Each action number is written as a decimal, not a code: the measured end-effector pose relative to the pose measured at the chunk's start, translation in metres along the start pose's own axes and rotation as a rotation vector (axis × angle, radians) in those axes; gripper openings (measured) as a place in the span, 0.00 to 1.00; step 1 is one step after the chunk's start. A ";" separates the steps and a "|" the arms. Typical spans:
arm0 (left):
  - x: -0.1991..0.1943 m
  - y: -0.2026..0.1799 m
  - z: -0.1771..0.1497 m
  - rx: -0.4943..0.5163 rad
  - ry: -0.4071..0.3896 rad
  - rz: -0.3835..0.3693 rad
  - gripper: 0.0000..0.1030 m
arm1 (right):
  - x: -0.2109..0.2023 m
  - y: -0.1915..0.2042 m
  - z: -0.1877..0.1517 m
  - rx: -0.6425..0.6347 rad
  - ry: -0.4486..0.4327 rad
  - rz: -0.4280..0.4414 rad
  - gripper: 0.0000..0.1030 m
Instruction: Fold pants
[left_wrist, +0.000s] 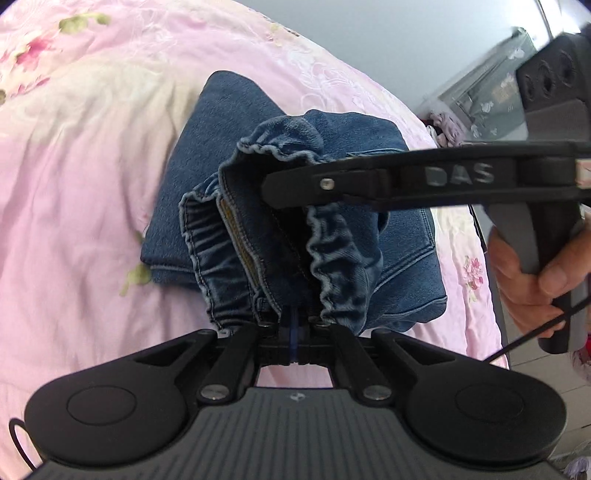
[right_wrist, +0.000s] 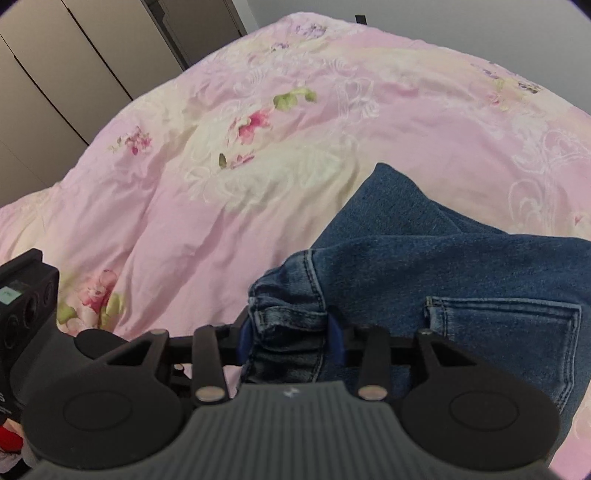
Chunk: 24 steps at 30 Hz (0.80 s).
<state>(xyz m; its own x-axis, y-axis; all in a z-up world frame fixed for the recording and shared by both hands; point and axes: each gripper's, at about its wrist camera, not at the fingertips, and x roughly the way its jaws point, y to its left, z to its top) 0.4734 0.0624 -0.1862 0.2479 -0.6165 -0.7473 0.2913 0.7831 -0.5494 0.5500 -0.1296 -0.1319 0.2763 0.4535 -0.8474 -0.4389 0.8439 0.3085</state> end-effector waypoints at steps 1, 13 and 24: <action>0.001 0.000 -0.002 0.001 -0.003 -0.001 0.00 | 0.008 -0.001 0.000 0.001 0.013 -0.013 0.38; -0.036 0.043 -0.001 -0.162 -0.151 0.031 0.28 | 0.045 -0.017 -0.007 0.037 0.036 -0.029 0.52; -0.032 0.042 0.017 -0.307 -0.277 -0.020 0.68 | -0.061 -0.033 -0.018 0.075 -0.130 -0.039 0.41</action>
<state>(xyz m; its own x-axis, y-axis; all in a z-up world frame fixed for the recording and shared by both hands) 0.4933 0.1132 -0.1791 0.4965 -0.5980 -0.6292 0.0201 0.7326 -0.6804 0.5324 -0.1900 -0.0980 0.4020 0.4492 -0.7979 -0.3620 0.8784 0.3122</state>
